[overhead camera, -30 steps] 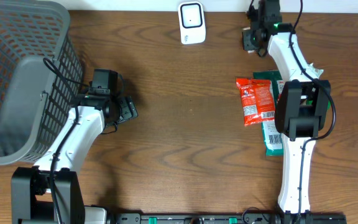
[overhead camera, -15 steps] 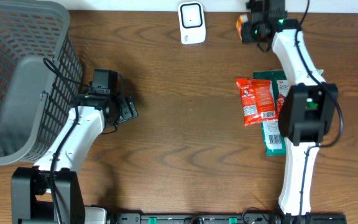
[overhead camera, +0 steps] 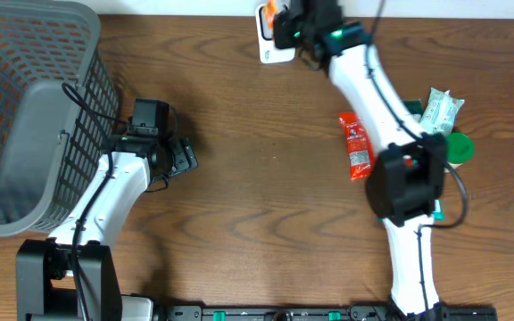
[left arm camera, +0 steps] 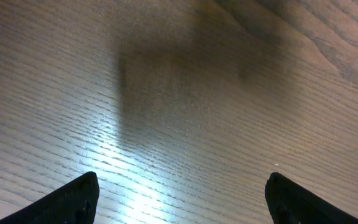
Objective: Scan the item barcode
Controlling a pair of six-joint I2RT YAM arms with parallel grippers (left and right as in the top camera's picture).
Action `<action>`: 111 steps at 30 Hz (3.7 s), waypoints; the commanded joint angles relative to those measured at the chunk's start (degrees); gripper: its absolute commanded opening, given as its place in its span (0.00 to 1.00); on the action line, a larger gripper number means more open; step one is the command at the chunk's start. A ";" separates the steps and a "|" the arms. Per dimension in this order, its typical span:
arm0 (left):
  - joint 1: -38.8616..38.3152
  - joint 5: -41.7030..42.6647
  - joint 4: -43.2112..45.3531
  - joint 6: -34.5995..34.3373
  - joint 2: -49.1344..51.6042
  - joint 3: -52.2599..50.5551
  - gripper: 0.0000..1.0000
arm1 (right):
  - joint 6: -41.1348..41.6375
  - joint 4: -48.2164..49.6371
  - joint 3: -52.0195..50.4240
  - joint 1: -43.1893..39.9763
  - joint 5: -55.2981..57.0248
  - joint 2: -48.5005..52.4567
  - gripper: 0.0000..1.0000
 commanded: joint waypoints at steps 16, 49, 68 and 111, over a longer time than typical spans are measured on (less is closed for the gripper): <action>0.09 -0.70 -0.20 0.31 0.50 -0.57 0.86 | 2.47 2.49 -0.28 0.72 7.89 -0.57 0.01; 0.09 -0.70 -0.20 0.33 0.50 -0.57 0.86 | -3.69 -57.42 -22.82 -20.76 15.89 -32.92 0.01; 0.09 -0.70 -0.20 0.31 0.52 -0.57 0.86 | -6.34 -19.63 -54.73 -20.74 27.47 -32.94 0.63; 0.09 -0.70 -0.20 0.33 0.50 -0.57 0.86 | -12.26 -37.88 -29.73 -20.72 10.12 -33.03 0.99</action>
